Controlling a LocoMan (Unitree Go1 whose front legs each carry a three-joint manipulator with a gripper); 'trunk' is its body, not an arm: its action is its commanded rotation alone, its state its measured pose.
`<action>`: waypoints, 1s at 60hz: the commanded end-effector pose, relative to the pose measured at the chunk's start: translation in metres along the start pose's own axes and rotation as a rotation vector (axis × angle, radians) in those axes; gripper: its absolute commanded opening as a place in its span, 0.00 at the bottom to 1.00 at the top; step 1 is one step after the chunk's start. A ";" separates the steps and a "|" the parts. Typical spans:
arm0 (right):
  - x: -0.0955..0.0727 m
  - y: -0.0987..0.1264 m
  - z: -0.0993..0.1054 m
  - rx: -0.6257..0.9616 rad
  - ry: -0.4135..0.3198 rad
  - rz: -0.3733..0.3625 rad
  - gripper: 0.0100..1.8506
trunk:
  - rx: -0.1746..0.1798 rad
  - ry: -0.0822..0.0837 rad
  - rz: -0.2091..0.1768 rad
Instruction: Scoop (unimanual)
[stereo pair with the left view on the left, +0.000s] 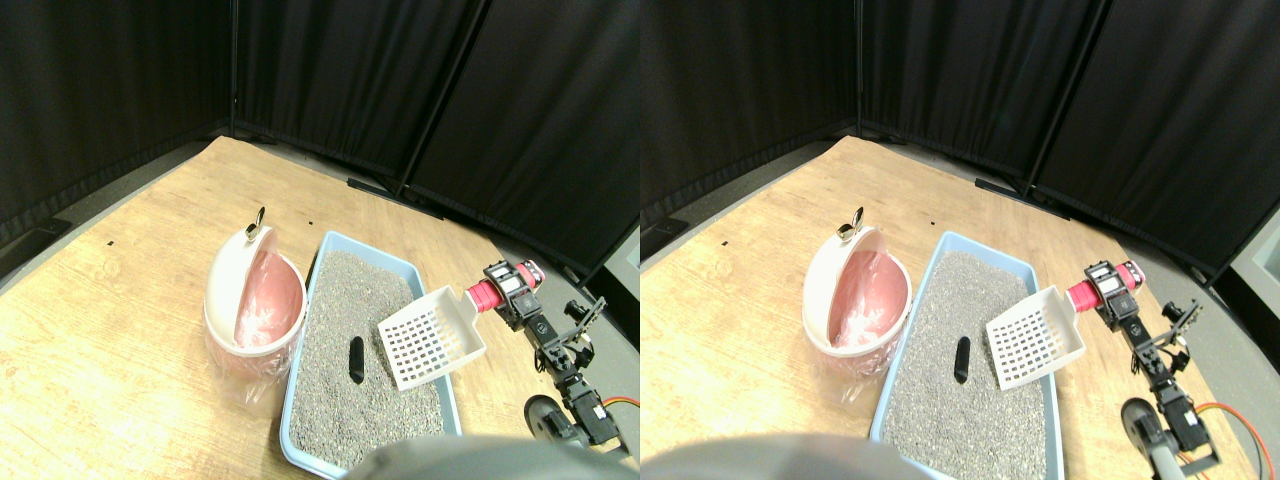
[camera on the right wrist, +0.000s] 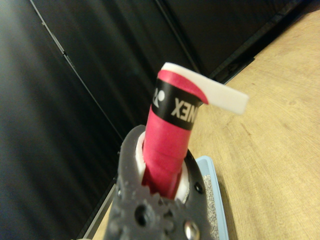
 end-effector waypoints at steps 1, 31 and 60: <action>0.006 0.006 0.013 -0.023 -0.062 0.036 0.03 | -0.016 0.013 0.016; 0.011 0.031 0.010 -0.196 -0.013 0.109 0.07 | -0.034 0.023 0.021; 0.021 0.038 0.017 -0.339 -0.072 0.225 0.03 | -0.048 0.025 0.029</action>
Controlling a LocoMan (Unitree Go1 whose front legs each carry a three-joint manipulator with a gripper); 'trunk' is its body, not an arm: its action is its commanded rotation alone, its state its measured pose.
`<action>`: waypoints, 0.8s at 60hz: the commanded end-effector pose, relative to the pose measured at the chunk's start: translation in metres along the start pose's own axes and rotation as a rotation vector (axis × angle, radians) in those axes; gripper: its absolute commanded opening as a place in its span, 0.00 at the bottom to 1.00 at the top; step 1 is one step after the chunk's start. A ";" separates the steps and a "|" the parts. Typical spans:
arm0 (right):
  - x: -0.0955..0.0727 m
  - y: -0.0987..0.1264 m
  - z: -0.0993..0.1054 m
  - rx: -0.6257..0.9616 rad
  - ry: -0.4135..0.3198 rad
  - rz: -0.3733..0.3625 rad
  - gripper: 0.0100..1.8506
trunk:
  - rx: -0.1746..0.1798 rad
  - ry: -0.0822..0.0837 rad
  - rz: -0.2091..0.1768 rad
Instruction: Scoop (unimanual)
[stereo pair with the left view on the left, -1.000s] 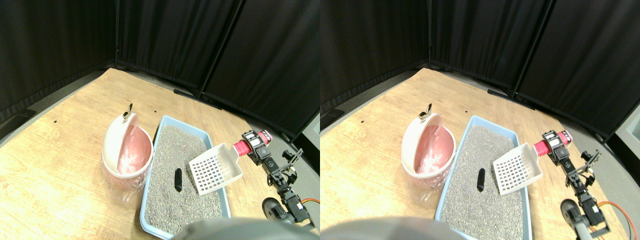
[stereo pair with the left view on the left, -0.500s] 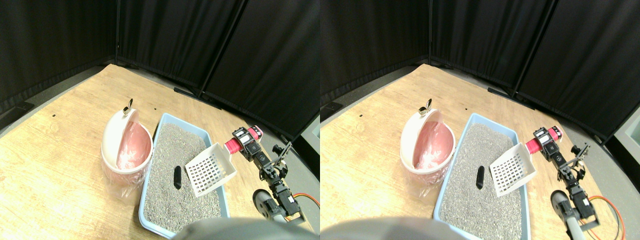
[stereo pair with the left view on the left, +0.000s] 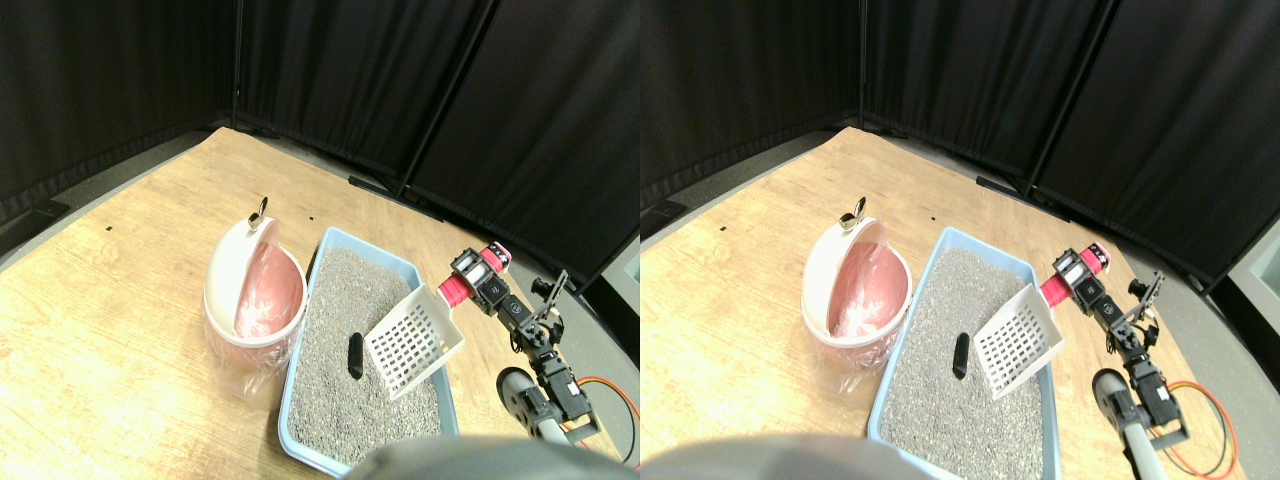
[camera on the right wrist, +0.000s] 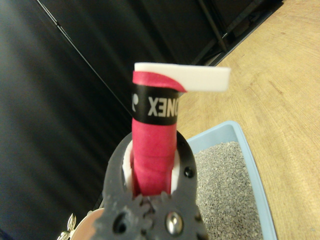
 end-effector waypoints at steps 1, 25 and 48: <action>0.002 -0.001 0.004 -0.045 -0.040 -0.002 0.03 | -0.021 0.017 0.017; -0.001 0.041 -0.014 0.094 -0.016 0.041 0.03 | -0.048 0.036 0.050; -0.003 0.100 -0.018 0.259 0.078 0.101 0.03 | -0.053 0.036 0.080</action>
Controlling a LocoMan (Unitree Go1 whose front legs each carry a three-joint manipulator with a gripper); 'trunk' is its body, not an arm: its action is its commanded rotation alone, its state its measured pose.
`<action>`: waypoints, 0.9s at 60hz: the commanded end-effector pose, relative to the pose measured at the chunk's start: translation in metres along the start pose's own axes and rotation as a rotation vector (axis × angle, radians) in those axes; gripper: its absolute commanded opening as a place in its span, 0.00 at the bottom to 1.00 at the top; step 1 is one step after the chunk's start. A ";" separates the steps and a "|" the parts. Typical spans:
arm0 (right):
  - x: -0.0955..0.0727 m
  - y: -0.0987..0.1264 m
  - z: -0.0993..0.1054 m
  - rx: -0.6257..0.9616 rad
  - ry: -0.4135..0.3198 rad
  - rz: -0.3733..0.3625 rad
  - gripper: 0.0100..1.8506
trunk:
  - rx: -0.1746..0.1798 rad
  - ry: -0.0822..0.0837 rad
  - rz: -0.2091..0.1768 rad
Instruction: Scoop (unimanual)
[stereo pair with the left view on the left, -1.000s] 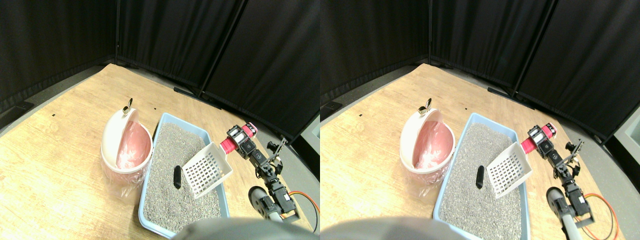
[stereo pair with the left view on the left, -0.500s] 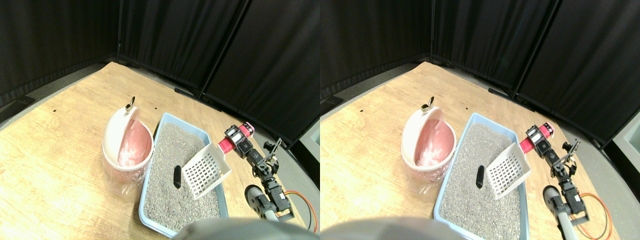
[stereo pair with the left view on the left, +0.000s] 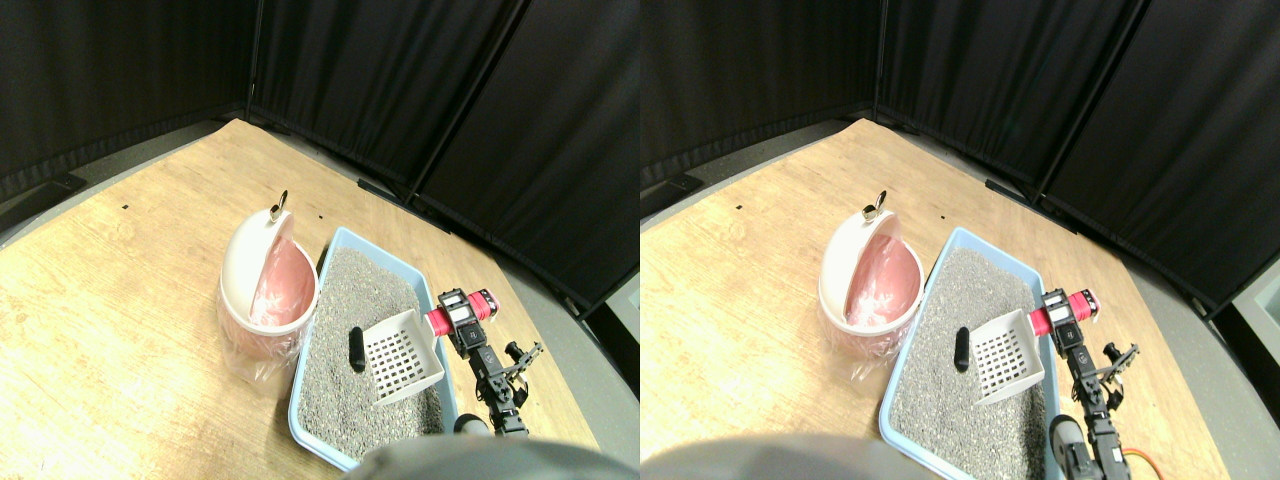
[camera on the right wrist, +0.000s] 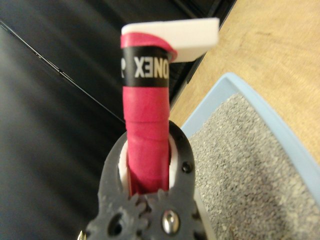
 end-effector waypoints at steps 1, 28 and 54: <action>-0.003 0.022 -0.015 0.013 0.083 0.152 0.03 | -0.006 0.028 0.029; 0.006 0.007 -0.022 0.212 0.196 0.050 0.13 | -0.002 0.023 0.018; 0.003 -0.027 -0.020 0.500 0.186 -0.089 0.03 | 0.017 0.012 -0.007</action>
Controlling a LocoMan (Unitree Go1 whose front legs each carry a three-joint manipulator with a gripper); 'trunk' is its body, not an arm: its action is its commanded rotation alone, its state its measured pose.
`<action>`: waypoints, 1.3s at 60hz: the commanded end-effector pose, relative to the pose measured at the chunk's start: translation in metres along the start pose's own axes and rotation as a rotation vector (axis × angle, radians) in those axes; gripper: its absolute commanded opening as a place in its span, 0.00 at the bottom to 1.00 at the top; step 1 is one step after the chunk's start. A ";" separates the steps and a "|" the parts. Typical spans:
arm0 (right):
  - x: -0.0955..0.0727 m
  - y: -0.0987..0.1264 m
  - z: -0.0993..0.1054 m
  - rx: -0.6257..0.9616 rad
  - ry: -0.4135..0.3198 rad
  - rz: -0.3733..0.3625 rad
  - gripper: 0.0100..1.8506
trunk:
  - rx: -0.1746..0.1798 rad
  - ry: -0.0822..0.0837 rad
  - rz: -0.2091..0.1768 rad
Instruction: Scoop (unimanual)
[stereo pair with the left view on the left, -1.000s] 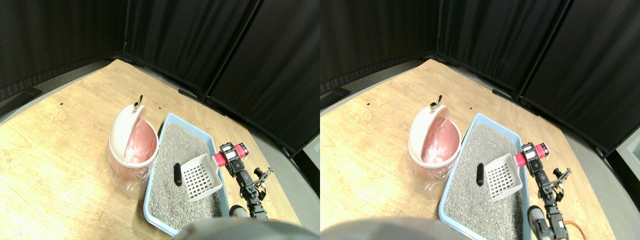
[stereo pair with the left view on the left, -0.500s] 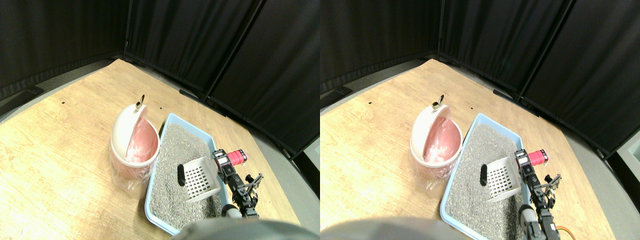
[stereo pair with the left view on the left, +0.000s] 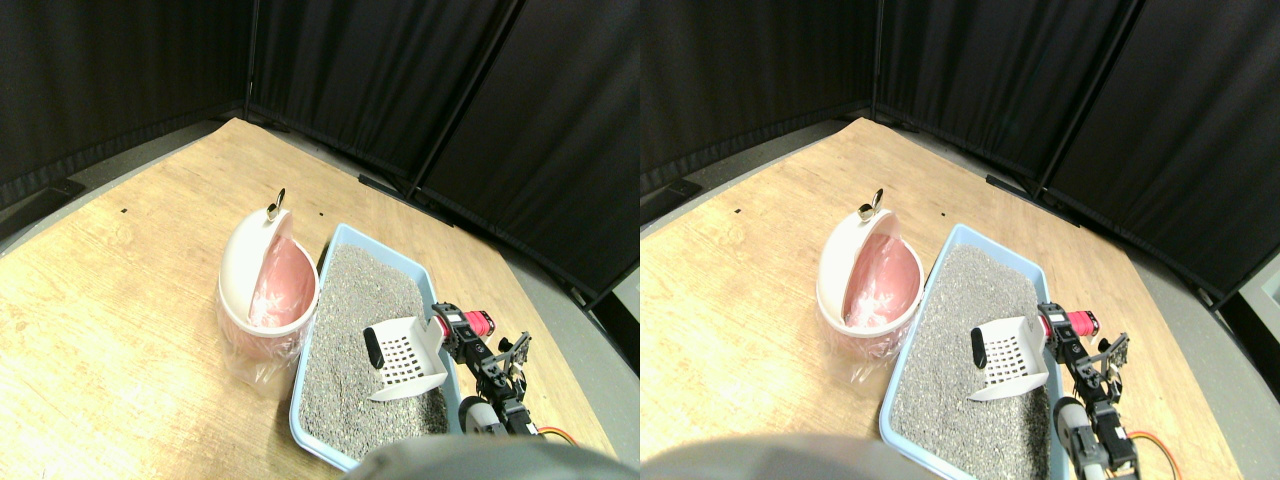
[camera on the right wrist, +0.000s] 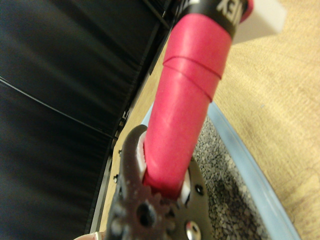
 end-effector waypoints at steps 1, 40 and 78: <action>0.000 -0.005 0.015 0.076 -0.104 -0.001 0.03 | -0.009 0.004 0.004; -0.011 -0.026 0.021 0.409 -0.295 -0.079 0.03 | 0.001 -0.021 -0.009; 0.000 -0.031 0.062 0.542 -0.420 0.007 0.03 | -0.015 -0.040 0.002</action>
